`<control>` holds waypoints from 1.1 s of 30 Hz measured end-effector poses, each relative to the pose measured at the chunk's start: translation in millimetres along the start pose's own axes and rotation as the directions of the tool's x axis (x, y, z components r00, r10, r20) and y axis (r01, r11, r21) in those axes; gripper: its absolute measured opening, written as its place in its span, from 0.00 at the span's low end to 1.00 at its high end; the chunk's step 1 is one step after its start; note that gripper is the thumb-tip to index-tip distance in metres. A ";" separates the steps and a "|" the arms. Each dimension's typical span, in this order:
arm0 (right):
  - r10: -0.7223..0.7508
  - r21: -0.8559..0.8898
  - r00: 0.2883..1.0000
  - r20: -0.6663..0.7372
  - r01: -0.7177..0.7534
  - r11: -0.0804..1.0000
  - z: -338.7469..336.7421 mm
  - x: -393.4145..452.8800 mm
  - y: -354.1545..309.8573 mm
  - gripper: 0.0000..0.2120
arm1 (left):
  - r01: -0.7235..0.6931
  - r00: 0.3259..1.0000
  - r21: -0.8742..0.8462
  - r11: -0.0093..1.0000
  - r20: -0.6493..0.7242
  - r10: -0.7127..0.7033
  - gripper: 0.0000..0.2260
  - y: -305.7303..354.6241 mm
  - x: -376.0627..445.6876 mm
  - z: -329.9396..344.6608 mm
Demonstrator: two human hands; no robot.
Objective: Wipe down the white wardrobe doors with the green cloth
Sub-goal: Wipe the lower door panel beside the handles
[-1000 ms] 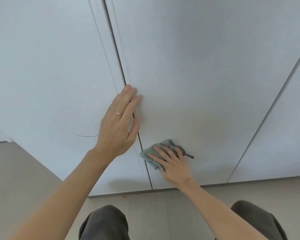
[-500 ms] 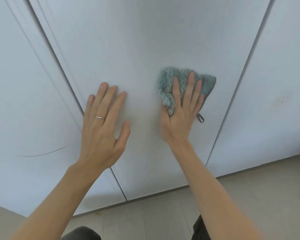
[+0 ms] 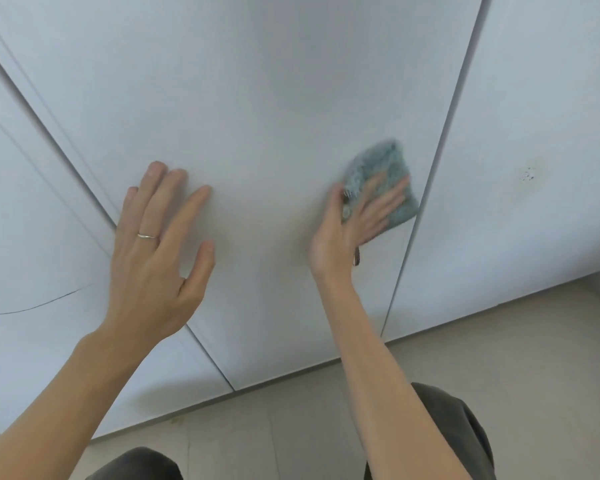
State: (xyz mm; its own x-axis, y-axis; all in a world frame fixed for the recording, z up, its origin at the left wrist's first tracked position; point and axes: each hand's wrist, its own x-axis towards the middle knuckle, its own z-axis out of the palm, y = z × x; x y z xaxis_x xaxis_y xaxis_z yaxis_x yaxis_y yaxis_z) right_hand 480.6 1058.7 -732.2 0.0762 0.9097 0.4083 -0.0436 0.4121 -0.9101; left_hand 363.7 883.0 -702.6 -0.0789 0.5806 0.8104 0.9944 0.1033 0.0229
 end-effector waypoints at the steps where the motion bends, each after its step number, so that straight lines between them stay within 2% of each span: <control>1: -0.105 -0.050 0.994 0.028 0.106 0.993 5.4 2.8 -22.1 0.31 | 0.011 1.000 -0.013 1.000 -0.004 -0.011 0.21 1.3 -0.9 -0.4; 3: -0.253 -0.100 0.965 0.066 0.259 0.961 12.5 7.5 -44.2 0.31 | 0.022 1.000 -0.032 0.999 -0.016 -0.023 0.20 2.1 -0.6 -1.4; 5: -0.347 -0.141 0.937 0.040 0.349 0.926 12.0 8.3 -34.0 0.29 | 0.027 0.999 -0.040 0.999 -0.024 -0.028 0.20 0.6 0.0 -2.7; 7: -0.297 -0.147 0.955 -0.016 0.291 0.945 5.1 -2.3 0.8 0.30 | 0.033 0.999 -0.062 0.998 -0.026 -0.035 0.19 -0.2 -3.4 0.2; 9: -0.030 -0.067 0.998 -0.064 0.026 0.997 -2.9 -17.6 41.9 0.33 | 0.050 0.998 -0.073 0.996 -0.025 -0.052 0.19 1.2 -8.2 4.4; 10: 0.169 0.031 0.983 -0.068 -0.167 0.985 -7.3 -26.1 64.3 0.34 | 0.058 0.998 -0.079 0.995 -0.014 -0.060 0.19 2.4 -11.7 7.2; 12: 0.520 0.289 0.853 -0.033 -0.490 0.822 -13.2 -37.6 102.8 0.38 | 0.072 0.997 -0.090 0.993 0.003 -0.072 0.19 4.8 -15.4 10.7; 13: 0.631 0.395 0.775 -0.010 -0.577 0.715 -17.3 -42.0 121.8 0.39 | 0.077 0.997 -0.092 0.993 0.014 -0.076 0.19 6.5 -17.8 12.0; 15: 0.769 0.530 0.639 0.027 -0.661 0.531 -26.2 -52.3 159.8 0.38 | 0.082 0.996 -0.089 0.993 0.034 -0.079 0.19 9.1 -26.8 16.2; 17: 0.842 0.554 0.532 0.085 -0.728 0.404 -35.2 -59.5 195.2 0.42 | 0.083 0.996 -0.075 0.994 0.035 -0.081 0.19 10.4 -37.7 20.3; 19: 0.871 0.563 0.468 0.150 -0.765 0.314 -40.5 -58.5 236.2 0.43 | 0.092 0.995 -0.056 0.994 0.053 -0.089 0.19 11.6 -49.9 27.7; 21: 0.879 0.569 0.422 0.222 -0.788 0.235 -50.3 -53.4 251.3 0.33 | 0.101 0.992 -0.049 0.994 0.080 -0.096 0.19 13.0 -60.7 35.9; 23: 0.901 0.595 0.330 0.283 -0.797 0.104 -61.4 -56.9 266.8 0.24 | 0.133 0.985 -0.043 0.990 0.120 -0.127 0.21 15.5 -72.5 43.0; 26: 0.906 0.628 0.248 0.343 -0.778 -0.025 -72.4 -62.6 278.7 0.24 | 0.154 0.975 -0.042 0.987 0.169 -0.145 0.23 19.5 -82.3 48.0; 28: 0.914 0.651 0.216 0.345 -0.756 -0.067 -69.0 -62.8 274.1 0.25 | 0.169 0.970 -0.047 0.984 0.186 -0.158 0.24 19.2 -82.9 47.1; 29: 0.914 0.664 0.221 0.339 -0.745 -0.066 -64.1 -65.5 268.0 0.25 | 0.174 0.968 -0.048 0.984 0.192 -0.162 0.24 18.7 -82.1 46.1; 33: 0.824 0.680 0.316 0.469 -0.725 -0.109 -33.5 -76.3 229.6 0.26 | 0.166 0.970 -0.014 0.986 0.181 -0.160 0.23 13.1 -82.2 43.9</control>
State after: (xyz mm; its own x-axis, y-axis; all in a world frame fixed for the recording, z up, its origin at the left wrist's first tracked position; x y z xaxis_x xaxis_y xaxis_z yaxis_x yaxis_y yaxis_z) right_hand 498.1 1082.1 -974.7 -0.4795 0.6518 -0.5877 -0.7279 -0.6694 -0.1485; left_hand 380.1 872.1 -794.7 -0.2488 0.6932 0.6764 0.9685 0.1868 0.1648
